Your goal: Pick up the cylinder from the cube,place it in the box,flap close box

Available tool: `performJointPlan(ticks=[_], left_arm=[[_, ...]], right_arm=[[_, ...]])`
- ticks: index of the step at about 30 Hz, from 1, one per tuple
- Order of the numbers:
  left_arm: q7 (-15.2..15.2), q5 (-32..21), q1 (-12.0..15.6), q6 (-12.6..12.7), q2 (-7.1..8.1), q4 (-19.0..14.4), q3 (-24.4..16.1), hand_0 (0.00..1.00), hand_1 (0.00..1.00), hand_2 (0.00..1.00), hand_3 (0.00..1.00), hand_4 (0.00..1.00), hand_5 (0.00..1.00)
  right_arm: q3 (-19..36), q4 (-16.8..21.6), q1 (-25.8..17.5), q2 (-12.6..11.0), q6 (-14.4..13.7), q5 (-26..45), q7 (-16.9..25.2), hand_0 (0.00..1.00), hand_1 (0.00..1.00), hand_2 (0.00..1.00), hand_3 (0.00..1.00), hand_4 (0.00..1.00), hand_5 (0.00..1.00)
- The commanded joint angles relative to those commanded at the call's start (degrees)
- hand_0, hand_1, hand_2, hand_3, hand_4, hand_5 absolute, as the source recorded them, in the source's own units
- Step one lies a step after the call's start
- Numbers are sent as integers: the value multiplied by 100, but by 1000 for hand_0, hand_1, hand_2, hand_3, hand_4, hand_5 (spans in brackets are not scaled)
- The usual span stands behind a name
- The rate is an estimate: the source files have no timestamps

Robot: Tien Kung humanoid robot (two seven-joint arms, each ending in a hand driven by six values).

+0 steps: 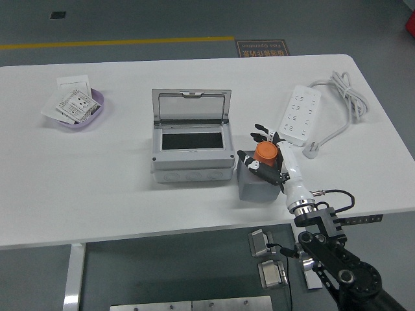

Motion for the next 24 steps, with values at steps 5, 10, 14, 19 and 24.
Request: performJointPlan(ticks=[5,10,14,19,24], left_arm=[[-20,-21,-12,7,-5,0,19,638,680,628,621,726,434],[-46,-47,-24,19,-5,0,37,637,681,629,621,726,434],[-74,-56,-28,34,-3,0,42,637,681,629,621,726,434],[-109,-95,-33,50,-6,0,69,637,680,629,622,726,435],[-140,-145,-40,61,-12,0,105,637,680,630,622,726,435]], right_arm=[[-37,-21,-2,1,-22,101,4,762,760,721,817,507,2],[-64,-23,-1,-5,-31,223,30,763,713,657,692,117,2],[-86,7,-2,-12,-46,260,10,763,713,657,692,117,2],[-111,70,-2,-30,-62,226,-70,701,641,580,549,2,33],[-101,206,17,-66,-128,124,-148,593,569,515,424,2,2]])
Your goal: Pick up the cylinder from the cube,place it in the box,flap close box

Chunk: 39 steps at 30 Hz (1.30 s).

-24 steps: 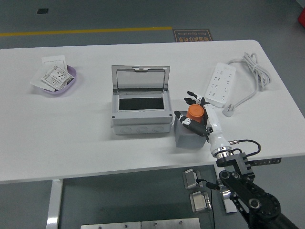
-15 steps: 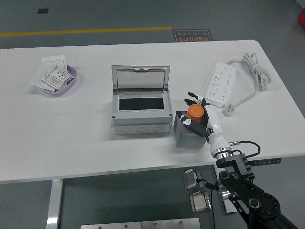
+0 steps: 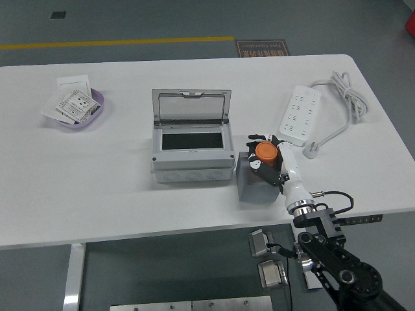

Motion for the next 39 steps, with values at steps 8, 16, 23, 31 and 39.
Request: performJointPlan(ticks=[8,16,23,31,39], left_arm=[[-26,-39,-11,6,-1,0,31,636,680,630,622,726,437],[-18,-42,-9,4,2,0,34,636,680,631,623,727,442],[-6,-18,-17,3,19,0,13,636,680,633,623,730,453],[24,36,-18,2,51,0,-28,635,680,634,624,731,458],[35,110,-33,-14,49,0,-51,635,680,636,624,731,462]], right_arm=[[15,252,172,-129,-181,-431,-193,529,476,456,351,2,2],[-252,253,571,-241,-347,-1237,-717,462,382,413,302,2,2],[-905,-119,1280,-133,-328,-2157,-1418,412,300,412,300,2,2],[-1680,-698,2164,160,-101,-2999,-1953,148,194,357,283,2,2],[-2234,-1193,2838,333,64,-3087,-2112,122,189,335,278,2,2]])
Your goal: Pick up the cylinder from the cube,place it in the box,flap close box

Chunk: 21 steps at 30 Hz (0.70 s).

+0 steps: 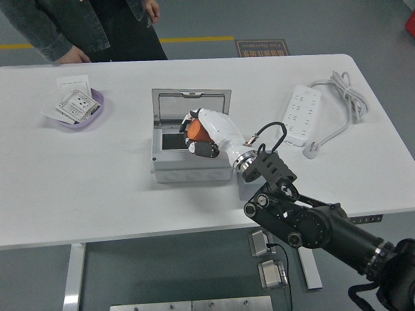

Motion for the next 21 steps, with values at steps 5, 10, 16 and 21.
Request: performJointPlan(ticks=[5,10,16,21], left_arm=[[2,53,-12,-5,13,0,-33,635,681,636,624,731,465],[13,96,-17,-11,21,0,-64,635,681,636,624,731,467],[17,109,-26,-12,30,0,-70,635,681,636,624,731,467],[18,128,-37,-9,35,0,-82,634,681,637,625,731,468]], right_arm=[[-291,-353,388,61,187,-104,-163,122,188,331,277,2,2],[-554,-724,723,75,414,-261,-382,125,188,331,283,2,2],[-747,-1014,943,75,569,-366,-511,125,188,330,286,2,2],[-926,-1127,1031,75,661,-304,-549,125,189,330,291,2,2]])
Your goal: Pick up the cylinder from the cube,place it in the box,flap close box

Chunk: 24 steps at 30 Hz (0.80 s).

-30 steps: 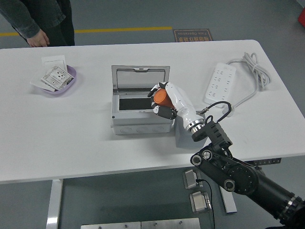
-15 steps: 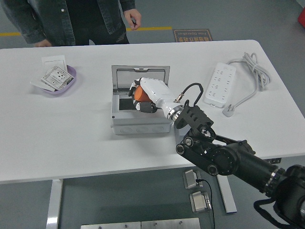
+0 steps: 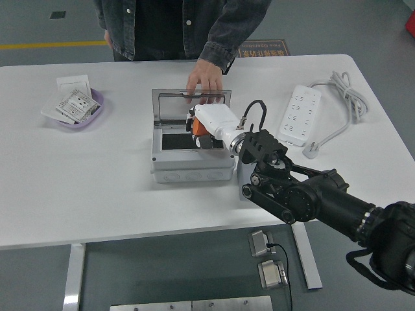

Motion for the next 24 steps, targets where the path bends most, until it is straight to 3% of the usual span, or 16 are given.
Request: performJointPlan(ticks=[15,16,21,22,24], left_arm=[[3,71,-35,-6,-20,0,-16,634,682,638,625,731,469],[5,80,-36,-7,-21,0,-19,634,681,637,625,731,469],[9,103,-49,-12,-25,0,-22,634,681,637,625,731,469],[10,106,-52,-13,-27,0,-21,634,682,637,625,732,469],[13,108,-60,-19,-33,0,-13,634,682,637,625,732,469]], right_arm=[[-169,-108,55,0,51,414,203,129,203,351,344,2,2],[-164,-109,56,0,50,445,228,150,227,438,492,60,2],[-179,-72,39,0,4,585,317,150,227,438,492,60,2],[-180,-65,34,0,-7,603,328,218,333,551,676,327,235],[-180,-52,26,0,-39,641,351,218,333,551,676,327,235]])
